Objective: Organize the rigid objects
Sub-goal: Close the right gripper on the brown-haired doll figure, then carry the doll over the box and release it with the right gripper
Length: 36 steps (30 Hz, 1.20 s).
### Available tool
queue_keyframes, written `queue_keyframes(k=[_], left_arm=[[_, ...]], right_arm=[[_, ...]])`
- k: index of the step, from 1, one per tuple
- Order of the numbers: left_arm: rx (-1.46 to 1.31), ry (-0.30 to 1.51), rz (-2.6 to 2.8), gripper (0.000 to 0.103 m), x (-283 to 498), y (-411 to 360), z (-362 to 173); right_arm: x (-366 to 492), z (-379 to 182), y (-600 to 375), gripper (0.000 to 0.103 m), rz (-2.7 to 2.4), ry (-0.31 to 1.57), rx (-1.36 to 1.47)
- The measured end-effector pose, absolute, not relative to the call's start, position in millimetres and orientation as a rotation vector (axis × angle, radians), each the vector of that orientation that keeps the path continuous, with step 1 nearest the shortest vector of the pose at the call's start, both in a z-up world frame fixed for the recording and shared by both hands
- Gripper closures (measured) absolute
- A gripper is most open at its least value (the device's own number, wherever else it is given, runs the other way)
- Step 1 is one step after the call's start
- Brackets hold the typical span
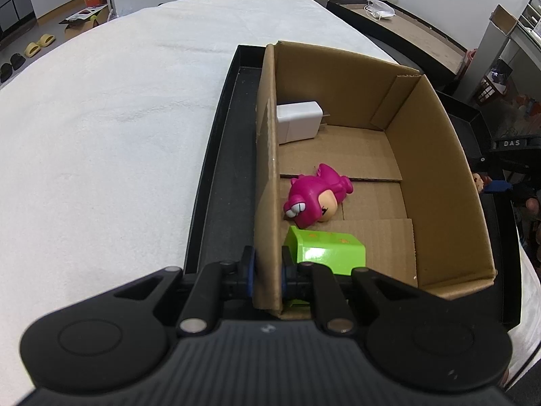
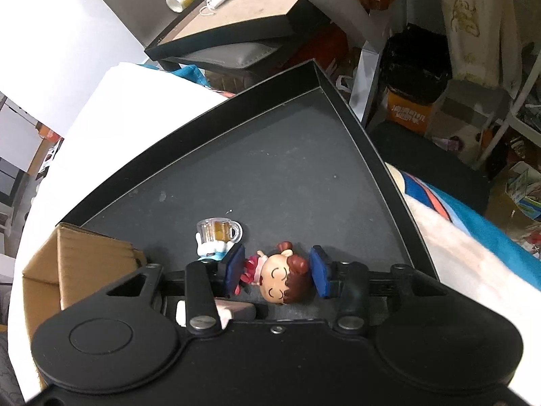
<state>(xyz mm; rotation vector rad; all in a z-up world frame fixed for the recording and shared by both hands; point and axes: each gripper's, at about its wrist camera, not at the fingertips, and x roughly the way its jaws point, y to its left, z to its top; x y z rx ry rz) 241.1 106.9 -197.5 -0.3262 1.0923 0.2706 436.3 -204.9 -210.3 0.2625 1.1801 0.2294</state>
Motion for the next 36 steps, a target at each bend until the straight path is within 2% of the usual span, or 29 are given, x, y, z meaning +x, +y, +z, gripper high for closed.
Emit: queue_keyframes(k=[19,36], left_arm=[[-0.332,1.087,0.271,0.090,240,107,-198],[-0.354,1.077,0.255,0.090,238,110,-199]], right_arm=[[417,-148,-180,0.061,0.314,1.063,0.195],[389,-115,-101,0.061,0.475,0.970,0.032]])
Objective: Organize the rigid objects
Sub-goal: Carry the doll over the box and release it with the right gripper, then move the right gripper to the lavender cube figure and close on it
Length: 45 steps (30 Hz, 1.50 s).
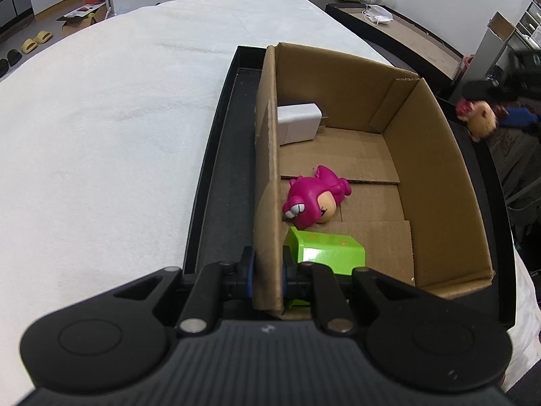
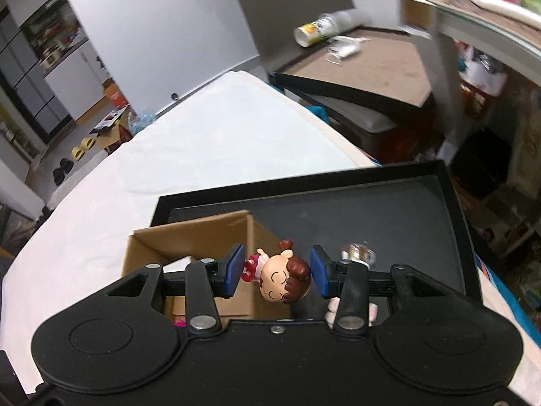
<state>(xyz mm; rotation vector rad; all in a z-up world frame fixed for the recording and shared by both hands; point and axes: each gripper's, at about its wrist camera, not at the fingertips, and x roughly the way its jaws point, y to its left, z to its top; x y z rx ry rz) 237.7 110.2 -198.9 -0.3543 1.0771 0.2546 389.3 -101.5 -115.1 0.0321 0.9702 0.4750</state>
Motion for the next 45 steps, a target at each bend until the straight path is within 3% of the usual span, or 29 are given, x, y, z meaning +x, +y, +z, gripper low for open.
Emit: queue_keyframes(k=[11,13,21,26,39,45], left_arm=[[-0.388,1.071,0.242,0.089,235,116,-200],[-0.388,1.072,0.241,0.089,236,116,-200],[-0.398,1.067,0.236,0.087,236,116,-199],[-0.395,1.065,0.233,0.087,234,117,-201],[-0.381,1.066,0.239,0.087,234,114,-201],[-0.380,1.069,0.242,0.087,234,115,-200]], right_arm=[[383,-115,-50,0.062,0.558,0.948,-0.051],[382,-117,-42,0.067,0.569,0.955,-0.059],[375,-117,-30,0.064,0.611,0.948,-0.103],[372,-119,-40,0.052,0.617,0.957,-0.108],[364,-113,-87,0.042,0.665,0.977,-0.126],[355,-107,-114,0.028,0.691,0.978,-0.112]])
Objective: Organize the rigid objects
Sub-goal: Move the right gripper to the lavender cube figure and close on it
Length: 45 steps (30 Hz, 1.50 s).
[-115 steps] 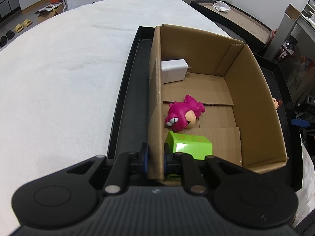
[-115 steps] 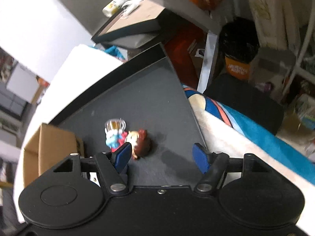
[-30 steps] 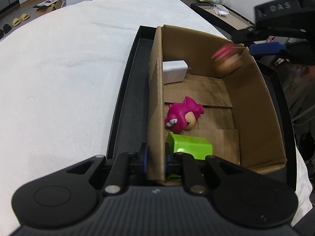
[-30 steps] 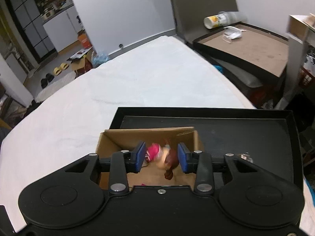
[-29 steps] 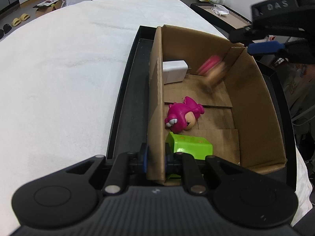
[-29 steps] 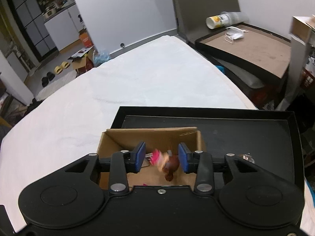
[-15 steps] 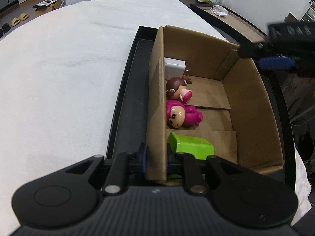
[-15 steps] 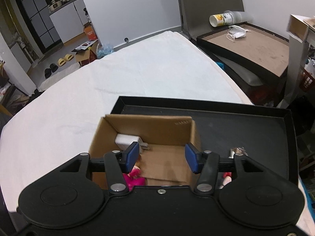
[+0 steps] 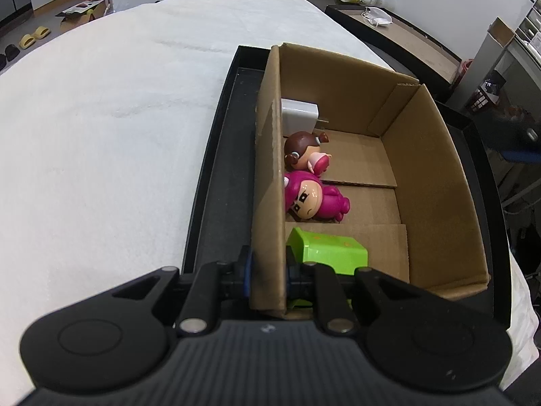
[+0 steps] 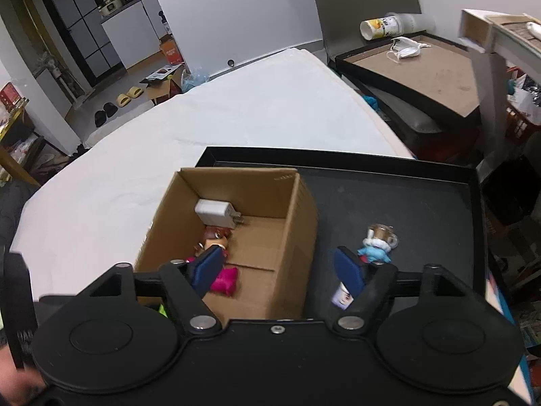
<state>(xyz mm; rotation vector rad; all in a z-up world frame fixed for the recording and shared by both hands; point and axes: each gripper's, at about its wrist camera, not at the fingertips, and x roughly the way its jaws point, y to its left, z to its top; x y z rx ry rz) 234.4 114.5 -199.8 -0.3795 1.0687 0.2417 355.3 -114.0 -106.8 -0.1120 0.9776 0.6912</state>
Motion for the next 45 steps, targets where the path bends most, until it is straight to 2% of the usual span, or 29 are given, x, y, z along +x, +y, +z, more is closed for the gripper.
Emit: queue_keyframes(k=[7,17,21,38,42,45], left_arm=[[-0.374,1.073,0.244,0.087,235,114,-199],[-0.334,1.085,0.259,0.088,241,108,-199],[-0.331,1.087,0.252,0.088,241,110,-199],[-0.309,1.103,0.255,0.088,248,109,-202],[-0.303,1.105,0.258,0.088,249,109,-202],[-0.295,1.113,0.259,0.088,250,107,-203]], right_arm=[[351,-119,-149,0.026,0.626,0.966,-0.098],[350,-170,-188,0.026,0.506,0.950,0.066],[356,-174,-186,0.026,0.491,0.925,0.061],[387,-224,-173,0.027,0.485,1.033,0.126],[387,-230,-172,0.033,0.480,1.055,0.116],[383,-228,-171,0.041,0.477,1.046,0.079]])
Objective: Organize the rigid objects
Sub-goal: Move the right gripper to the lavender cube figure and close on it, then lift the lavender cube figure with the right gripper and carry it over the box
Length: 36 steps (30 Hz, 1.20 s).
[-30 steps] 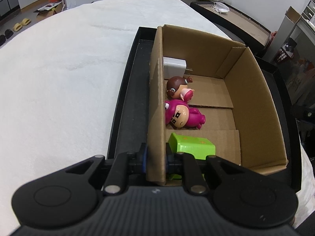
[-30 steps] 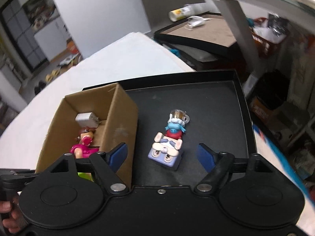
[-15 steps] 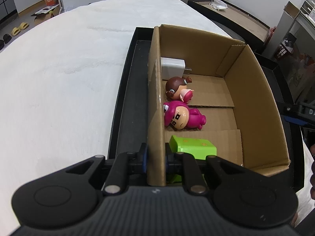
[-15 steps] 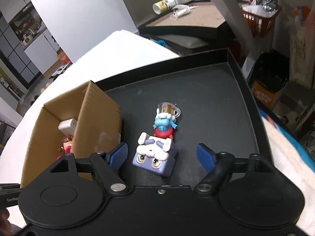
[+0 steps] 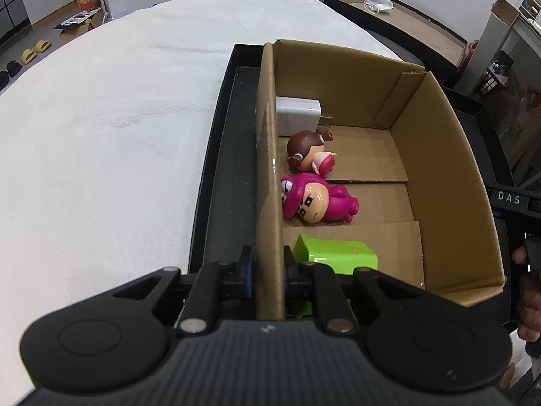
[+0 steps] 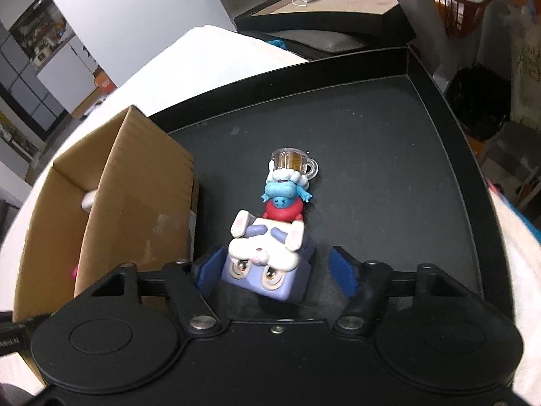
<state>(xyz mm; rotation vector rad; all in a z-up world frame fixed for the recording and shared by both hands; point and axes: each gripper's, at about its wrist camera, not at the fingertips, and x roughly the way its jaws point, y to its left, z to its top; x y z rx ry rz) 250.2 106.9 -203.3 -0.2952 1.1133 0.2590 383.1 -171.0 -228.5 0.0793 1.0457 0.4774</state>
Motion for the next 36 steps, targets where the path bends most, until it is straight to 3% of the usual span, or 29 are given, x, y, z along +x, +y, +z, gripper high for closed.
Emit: queue_keyframes(k=[5,20,22,36], left_arm=[[-0.292,1.133,0.261,0.089,250,104,-208],[-0.266,1.124,0.259,0.090,246,103,-198],[-0.272,1.121,0.257,0.091,244,104,-196],[-0.290,1.106,0.259,0.092,243,107,-196]], right_arm=[[372,-231,-167,0.052,0.426,1.032,-0.030],[354,-210,-173,0.056,0.455,0.991,-0.048],[357,-206,-175,0.060,0.453,0.984,-0.040],[347,-181,-179,0.060,0.474,0.955,-0.057]])
